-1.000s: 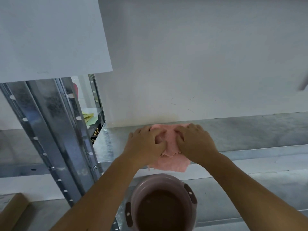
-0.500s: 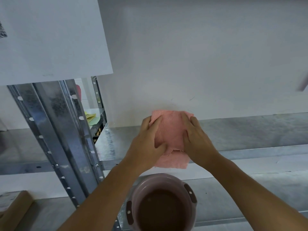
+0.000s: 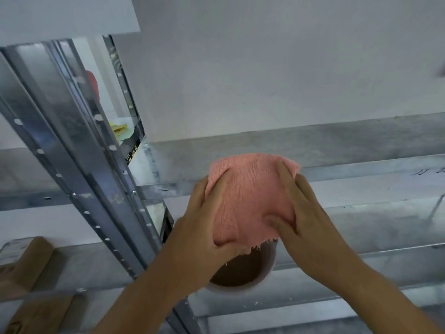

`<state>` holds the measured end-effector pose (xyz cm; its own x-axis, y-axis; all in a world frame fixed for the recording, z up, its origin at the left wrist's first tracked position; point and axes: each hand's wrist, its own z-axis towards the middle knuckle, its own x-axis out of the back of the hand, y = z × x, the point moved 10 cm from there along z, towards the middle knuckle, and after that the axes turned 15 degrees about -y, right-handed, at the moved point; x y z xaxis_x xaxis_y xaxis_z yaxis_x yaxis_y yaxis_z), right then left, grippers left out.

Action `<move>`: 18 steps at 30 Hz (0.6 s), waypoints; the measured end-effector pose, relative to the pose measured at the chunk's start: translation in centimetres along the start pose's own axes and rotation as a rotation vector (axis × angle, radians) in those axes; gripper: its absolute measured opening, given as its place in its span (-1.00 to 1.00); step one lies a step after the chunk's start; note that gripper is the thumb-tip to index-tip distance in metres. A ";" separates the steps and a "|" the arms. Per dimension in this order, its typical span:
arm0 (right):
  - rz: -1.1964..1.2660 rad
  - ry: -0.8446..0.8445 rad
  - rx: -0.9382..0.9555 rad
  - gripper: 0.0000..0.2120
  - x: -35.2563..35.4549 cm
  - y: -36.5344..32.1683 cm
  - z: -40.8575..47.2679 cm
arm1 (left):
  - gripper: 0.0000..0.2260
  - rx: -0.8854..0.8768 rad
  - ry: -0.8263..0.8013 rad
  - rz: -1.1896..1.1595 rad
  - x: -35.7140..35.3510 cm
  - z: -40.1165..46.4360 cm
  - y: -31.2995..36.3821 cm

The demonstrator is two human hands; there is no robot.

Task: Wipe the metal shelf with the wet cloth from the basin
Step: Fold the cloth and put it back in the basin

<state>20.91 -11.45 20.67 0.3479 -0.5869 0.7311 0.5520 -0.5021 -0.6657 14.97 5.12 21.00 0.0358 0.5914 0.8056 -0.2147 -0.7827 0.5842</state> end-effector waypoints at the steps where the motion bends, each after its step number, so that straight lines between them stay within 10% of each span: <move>1: 0.005 -0.026 -0.028 -0.15 -1.0 0.7 -1.0 | 0.08 0.021 -0.026 -0.019 -1.2 -0.8 -0.7; 18: -0.111 -0.401 -0.235 -0.18 -16.7 13.9 4.9 | 0.22 0.345 -0.289 -0.048 -15.0 2.8 -17.3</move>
<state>26.50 -5.52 -0.10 0.5870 -0.2535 0.7689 0.4324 -0.7048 -0.5624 20.91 9.25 -0.90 0.3192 0.5882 0.7431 0.1295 -0.8038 0.5806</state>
